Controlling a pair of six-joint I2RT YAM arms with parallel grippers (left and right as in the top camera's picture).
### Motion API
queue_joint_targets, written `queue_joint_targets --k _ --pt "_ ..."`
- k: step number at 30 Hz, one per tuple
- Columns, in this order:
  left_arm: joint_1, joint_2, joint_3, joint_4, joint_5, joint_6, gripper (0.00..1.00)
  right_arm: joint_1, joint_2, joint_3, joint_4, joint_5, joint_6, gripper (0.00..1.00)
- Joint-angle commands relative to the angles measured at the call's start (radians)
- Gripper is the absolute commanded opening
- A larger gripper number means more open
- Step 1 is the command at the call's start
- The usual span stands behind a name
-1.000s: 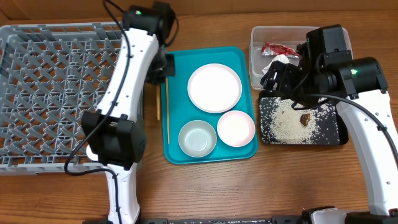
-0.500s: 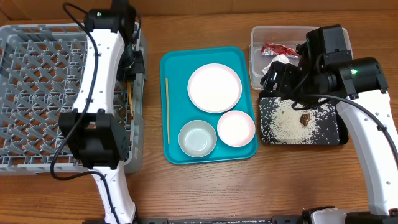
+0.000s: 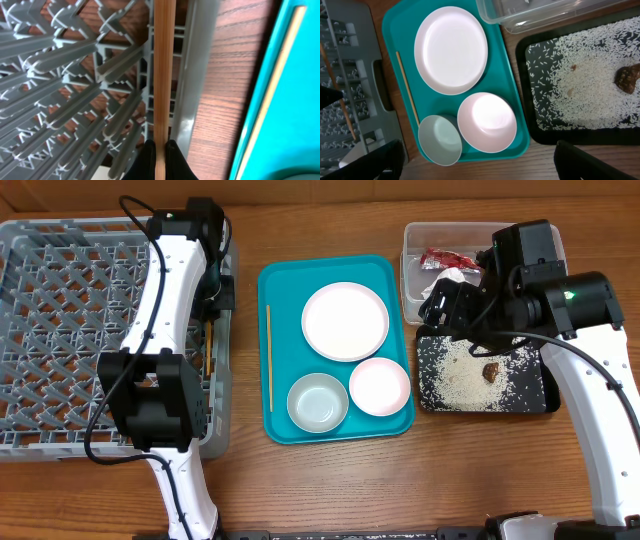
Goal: Sort waste into correct bins and load items into the dishwasher
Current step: 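Insert the chopsticks into the dish rack with the left gripper, then reach the left gripper back and grasp the second chopstick on the tray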
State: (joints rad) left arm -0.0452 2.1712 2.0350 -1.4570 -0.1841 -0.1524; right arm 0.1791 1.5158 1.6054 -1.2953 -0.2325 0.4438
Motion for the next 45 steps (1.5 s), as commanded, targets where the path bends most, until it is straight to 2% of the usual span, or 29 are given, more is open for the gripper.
queue_joint_targets --k 1,4,10,14,17,19,23,27,29,31,34,36,39,45 --pt "0.034 -0.016 -0.005 -0.002 -0.025 0.017 0.04 0.000 -0.001 0.016 0.002 -0.005 -0.006 0.97" --pt "0.054 -0.016 -0.005 0.011 0.032 0.027 0.04 0.000 -0.001 0.016 0.004 -0.005 -0.006 0.97" --pt "0.060 -0.016 -0.005 0.030 0.035 0.045 0.07 0.000 -0.001 0.016 0.006 -0.005 -0.006 0.97" --pt "0.060 -0.016 -0.005 0.028 0.047 0.045 0.29 0.000 -0.001 0.016 0.006 -0.005 -0.006 0.97" --pt "0.060 -0.017 -0.005 0.021 0.047 0.045 0.30 0.000 -0.001 0.016 0.006 -0.005 -0.006 0.97" --pt "0.060 -0.024 -0.003 0.010 0.048 0.043 0.24 0.000 -0.001 0.016 0.006 -0.005 -0.006 0.97" --pt "0.060 -0.078 0.019 -0.022 0.078 0.029 0.23 0.000 -0.001 0.016 0.006 -0.005 -0.006 0.97" --pt "0.053 -0.212 0.032 -0.083 0.092 -0.024 0.28 0.000 -0.001 0.016 0.005 -0.005 -0.006 0.97" --pt "0.033 -0.289 0.032 -0.114 0.153 -0.048 0.31 0.000 -0.001 0.016 0.003 -0.005 -0.006 0.97" --pt "-0.011 -0.361 0.029 -0.144 0.213 -0.076 0.33 0.000 -0.001 0.016 0.002 -0.005 -0.006 0.97" --pt "-0.121 -0.434 0.026 -0.159 0.171 -0.147 0.39 0.000 -0.001 0.016 -0.002 -0.005 -0.005 0.97" --pt "-0.200 -0.449 0.016 -0.153 0.114 -0.214 0.45 0.000 -0.001 0.016 -0.002 -0.005 -0.005 0.97" --pt "-0.283 -0.436 -0.023 -0.130 0.051 -0.284 0.47 0.000 -0.001 0.016 -0.002 -0.005 -0.006 0.97" --pt "-0.324 -0.392 -0.217 -0.002 0.035 -0.401 0.49 0.000 -0.001 0.016 -0.002 -0.005 -0.006 0.97"
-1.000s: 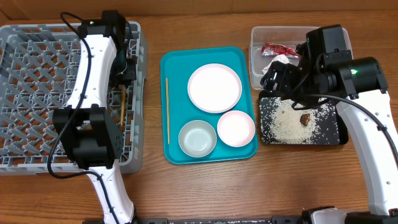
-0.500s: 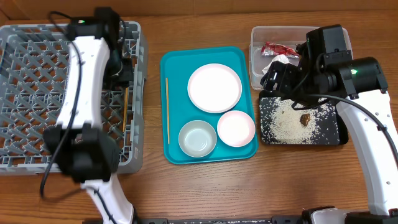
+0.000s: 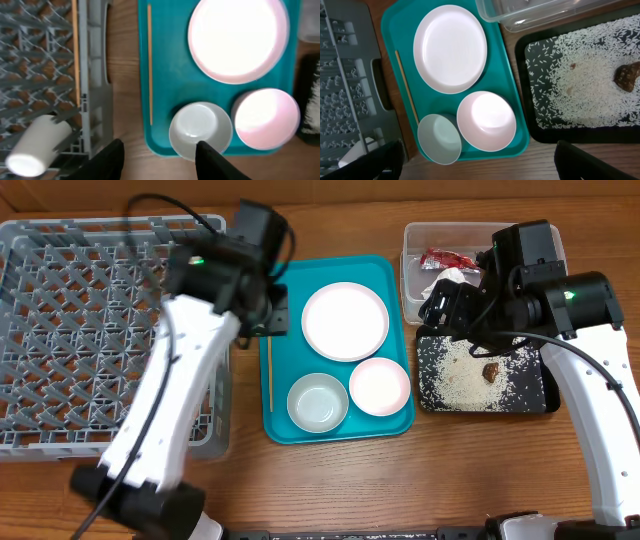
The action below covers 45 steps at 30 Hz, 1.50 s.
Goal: Sort waste into correct bins and load items into the dishwasher
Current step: 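Reach the left gripper back and grasp the second chopstick on the tray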
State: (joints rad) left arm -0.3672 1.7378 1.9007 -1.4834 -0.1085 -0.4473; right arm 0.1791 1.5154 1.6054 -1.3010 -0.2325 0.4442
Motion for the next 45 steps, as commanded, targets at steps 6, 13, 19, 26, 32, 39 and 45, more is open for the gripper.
queue_joint_targets --k 6,13,19,26,32,39,45 --pt "0.004 0.121 -0.248 0.180 0.008 -0.129 0.45 0.000 -0.001 0.016 0.003 -0.005 -0.006 0.97" --pt "0.004 0.275 -0.321 0.307 -0.071 -0.128 0.41 0.000 -0.001 0.016 0.004 -0.005 -0.006 0.98" --pt "0.012 0.393 -0.321 0.343 -0.091 -0.125 0.38 0.000 -0.001 0.016 0.004 -0.005 -0.006 0.98" --pt "0.016 0.447 -0.322 0.360 -0.087 -0.125 0.41 0.000 -0.001 0.016 0.004 -0.005 -0.006 0.98" --pt "0.016 0.450 -0.322 0.386 -0.073 -0.100 0.43 0.000 -0.001 0.016 0.004 -0.005 -0.006 0.98" --pt "0.021 0.450 -0.325 0.434 0.010 -0.024 0.40 0.000 -0.001 0.016 0.002 -0.005 -0.006 0.98" --pt "0.023 0.450 -0.343 0.444 0.005 -0.024 0.38 0.000 -0.001 0.016 -0.007 -0.005 -0.006 0.98"
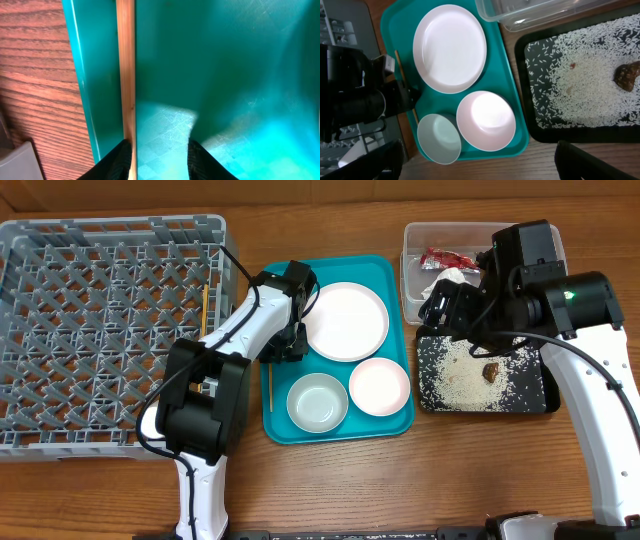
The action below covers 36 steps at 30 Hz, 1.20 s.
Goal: Sort waste into correct bins and load items into the dishwasher
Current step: 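Reach the left gripper back and grasp the second chopstick on the tray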
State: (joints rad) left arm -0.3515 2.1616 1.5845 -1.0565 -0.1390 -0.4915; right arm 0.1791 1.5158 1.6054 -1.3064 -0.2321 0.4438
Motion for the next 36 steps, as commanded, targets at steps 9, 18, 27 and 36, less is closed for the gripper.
queue_joint_targets --k 9,18,27,36 --pt "0.020 0.026 -0.034 -0.044 -0.098 0.043 0.42 0.000 -0.001 0.016 -0.005 -0.005 -0.006 0.98" --pt "0.020 0.026 -0.070 0.050 -0.002 0.051 0.43 0.000 -0.001 0.016 -0.012 -0.005 -0.006 0.97" --pt "0.021 0.026 -0.141 0.117 0.086 0.051 0.34 0.000 -0.001 0.016 -0.012 -0.005 -0.006 0.97" --pt "0.027 0.023 -0.134 0.106 0.164 0.054 0.04 0.000 -0.001 0.016 -0.013 -0.005 -0.006 0.97"
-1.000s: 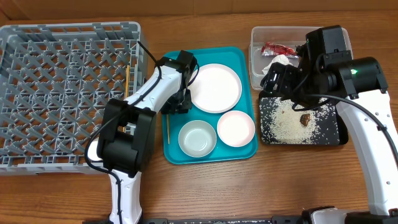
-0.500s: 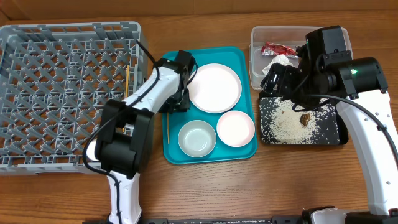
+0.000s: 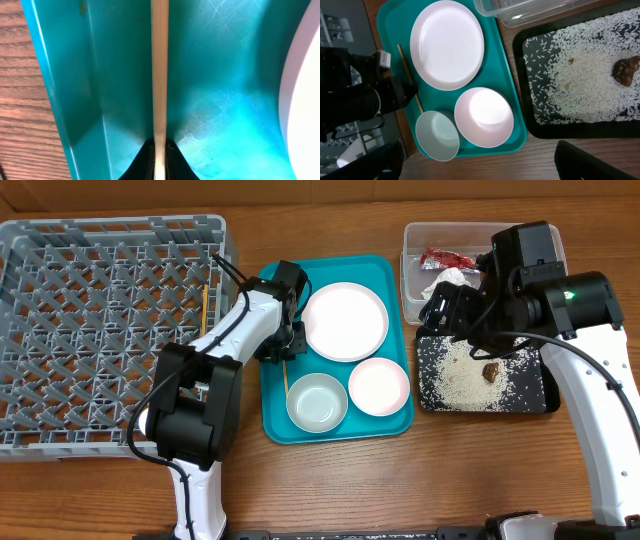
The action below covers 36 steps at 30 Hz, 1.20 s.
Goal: Sort waste into correct bins and load items into the dishwasher
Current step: 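Reach the left gripper back and grasp the second chopstick on the tray, then insert the second chopstick into the dish rack with the left gripper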
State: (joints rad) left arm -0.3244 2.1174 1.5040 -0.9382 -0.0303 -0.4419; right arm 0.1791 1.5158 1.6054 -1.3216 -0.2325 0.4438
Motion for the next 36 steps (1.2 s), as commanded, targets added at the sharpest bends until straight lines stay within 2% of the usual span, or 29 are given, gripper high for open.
queue_joint_targets --k 1,5,9,14,23,29,36 --pt "0.002 0.066 -0.053 -0.015 0.054 0.004 0.04 0.000 -0.001 0.016 0.003 -0.005 -0.006 0.97" --pt "0.015 0.047 -0.019 -0.052 0.056 0.003 0.04 0.000 -0.001 0.016 0.003 -0.005 -0.006 0.97" --pt "0.035 -0.004 0.092 -0.168 0.031 0.005 0.04 0.000 -0.001 0.016 0.003 -0.005 -0.006 0.97" --pt "0.051 -0.145 0.217 -0.292 -0.064 0.005 0.04 0.000 -0.001 0.016 -0.001 -0.005 -0.006 0.97" --pt "0.104 -0.414 0.229 -0.413 -0.292 0.010 0.08 0.000 -0.001 0.016 -0.001 -0.005 -0.006 0.98" --pt "0.208 -0.404 0.208 -0.386 -0.283 0.184 0.12 0.000 -0.001 0.016 0.003 -0.005 -0.006 0.97" --pt "0.269 -0.303 0.111 -0.298 -0.248 0.257 0.10 0.000 -0.001 0.016 0.010 -0.005 -0.006 0.98"
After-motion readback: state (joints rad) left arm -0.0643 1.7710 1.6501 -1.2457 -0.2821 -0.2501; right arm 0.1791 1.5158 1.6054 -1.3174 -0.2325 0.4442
